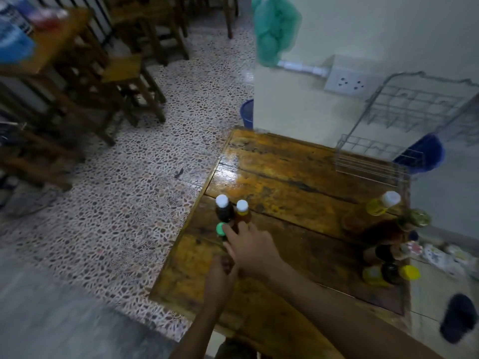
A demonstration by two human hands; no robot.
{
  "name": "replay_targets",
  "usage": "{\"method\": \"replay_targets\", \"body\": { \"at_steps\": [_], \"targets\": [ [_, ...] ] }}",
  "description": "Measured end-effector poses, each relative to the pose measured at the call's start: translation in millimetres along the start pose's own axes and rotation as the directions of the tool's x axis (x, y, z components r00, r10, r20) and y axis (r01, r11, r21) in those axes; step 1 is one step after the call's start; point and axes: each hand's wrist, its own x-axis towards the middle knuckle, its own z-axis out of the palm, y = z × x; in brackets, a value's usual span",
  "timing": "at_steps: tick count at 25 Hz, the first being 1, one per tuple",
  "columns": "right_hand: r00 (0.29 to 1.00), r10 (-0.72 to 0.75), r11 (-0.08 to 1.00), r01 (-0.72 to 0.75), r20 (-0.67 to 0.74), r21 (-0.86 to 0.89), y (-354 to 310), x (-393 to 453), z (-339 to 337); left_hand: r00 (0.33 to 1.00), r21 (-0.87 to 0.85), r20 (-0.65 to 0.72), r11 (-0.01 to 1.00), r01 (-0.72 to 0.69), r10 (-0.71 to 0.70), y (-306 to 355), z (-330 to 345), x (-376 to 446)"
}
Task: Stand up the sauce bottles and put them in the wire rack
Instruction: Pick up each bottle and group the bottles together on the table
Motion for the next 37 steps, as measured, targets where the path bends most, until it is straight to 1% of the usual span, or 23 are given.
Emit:
{"method": "replay_targets", "body": {
  "at_steps": [3, 5, 7, 9, 11, 13, 15, 17, 18, 19, 21, 23, 25, 27, 29, 30, 31, 32, 34, 36, 37],
  "targets": [
    [0.999, 0.016, 1.0, -0.015, 0.028, -0.021, -9.5, 13.9, 18.9, 0.989, 0.001, -0.12, 0.996, -0.086, 0.085, 3.4, -11.1, 23.4],
    [0.999, 0.032, 0.999, -0.031, 0.044, -0.023, -11.4, 19.5, 23.6, 0.985, -0.029, -0.154, 0.996, -0.088, 0.082, 7.0, -13.6, 39.2],
    [0.998, 0.038, 0.999, -0.037, 0.04, -0.019, -15.7, 22.8, 24.5, 0.99, 0.015, -0.113, 0.996, -0.086, 0.087, 5.2, -12.2, 51.1],
    [0.999, 0.002, 1.0, -0.002, 0.042, -0.001, -16.2, 23.7, 23.9, 0.991, 0.09, -0.074, 0.99, -0.108, 0.115, 7.4, -13.4, 54.7],
    [0.999, -0.021, 1.0, 0.02, 0.031, 0.008, -10.8, 15.4, 22.1, 0.976, 0.095, -0.039, 0.973, -0.212, 0.216, 4.2, -17.1, 50.3],
    [0.999, -0.043, 0.999, 0.043, -0.004, 0.032, 4.0, 1.6, 15.2, 0.944, 0.043, 0.063, 0.944, -0.327, 0.324, 5.6, -24.7, 41.5],
    [0.995, -0.089, 0.996, 0.09, -0.041, 0.026, 25.4, -14.0, 6.4, 0.919, -0.043, 0.225, 0.946, -0.322, 0.323, 19.2, -29.3, 29.1],
    [0.992, -0.095, 0.995, 0.096, -0.079, 0.009, 46.4, -29.3, -2.1, 0.867, -0.102, 0.378, 0.946, -0.309, 0.324, 40.2, -26.1, 20.0],
    [0.993, -0.052, 0.998, 0.054, -0.11, 0.013, 54.9, -38.1, -6.7, 0.843, -0.09, 0.422, 0.941, -0.327, 0.334, 50.8, -20.1, 17.1],
    [0.99, 0.016, 1.0, -0.013, -0.137, 0.023, 61.2, -45.7, -10.0, 0.832, -0.053, 0.431, 0.931, -0.362, 0.348, 58.6, -12.2, 16.9],
    [0.968, 0.202, 0.979, -0.197, -0.149, 0.046, 69.9, -60.9, -13.0, 0.836, 0.087, 0.4, 0.892, -0.444, 0.377, 69.9, 6.8, 19.1],
    [0.915, 0.393, 0.918, -0.386, -0.092, 0.086, 73.7, -78.5, -12.5, 0.837, 0.26, 0.384, 0.824, -0.503, 0.39, 75.1, 25.2, 19.1],
    [0.859, 0.511, 0.855, -0.506, -0.024, 0.115, 71.4, -95.4, -12.7, 0.815, 0.384, 0.395, 0.73, -0.565, 0.424, 75.1, 38.8, 14.9],
    [0.815, 0.579, 0.805, -0.578, 0.036, 0.134, 68.8, -109.7, -14.4, 0.777, 0.423, 0.425, 0.657, -0.624, 0.465, 77.7, 47.8, 5.4],
    [0.767, 0.635, 0.752, -0.642, 0.098, 0.148, 72.0, -123.7, -12.6, 0.753, 0.423, 0.421, 0.625, -0.656, 0.506, 82.9, 55.0, -4.9],
    [0.761, 0.638, 0.752, -0.648, 0.119, 0.121, 73.2, -128.7, -10.5, 0.738, 0.434, 0.41, 0.598, -0.674, 0.535, 85.4, 57.7, -9.5],
    [0.774, 0.615, 0.774, -0.629, 0.15, 0.07, 74.1, -133.5, -8.5, 0.71, 0.439, 0.405, 0.558, -0.704, 0.577, 87.5, 60.9, -12.5],
    [0.759, 0.609, 0.776, -0.63, 0.23, 0.025, 74.6, -137.8, -7.8, 0.676, 0.446, 0.41, 0.512, -0.734, 0.612, 89.3, 63.9, -14.4],
    [0.697, 0.666, 0.723, -0.69, 0.267, -0.003, 76.5, -143.6, -9.4, 0.626, 0.485, 0.412, 0.422, -0.766, 0.662, 94.0, 69.9, -16.8],
    [0.702, 0.67, 0.73, -0.682, 0.239, -0.044, 75.2, -146.8, -17.2, 0.59, 0.51, 0.39, 0.368, -0.778, 0.707, 96.5, 74.9, -16.5],
    [0.713, 0.675, 0.731, -0.682, 0.19, -0.038, 75.0, -147.9, -15.6, 0.565, 0.498, 0.39, 0.349, -0.794, 0.727, 97.7, 75.7, -15.8]
  ]
}}
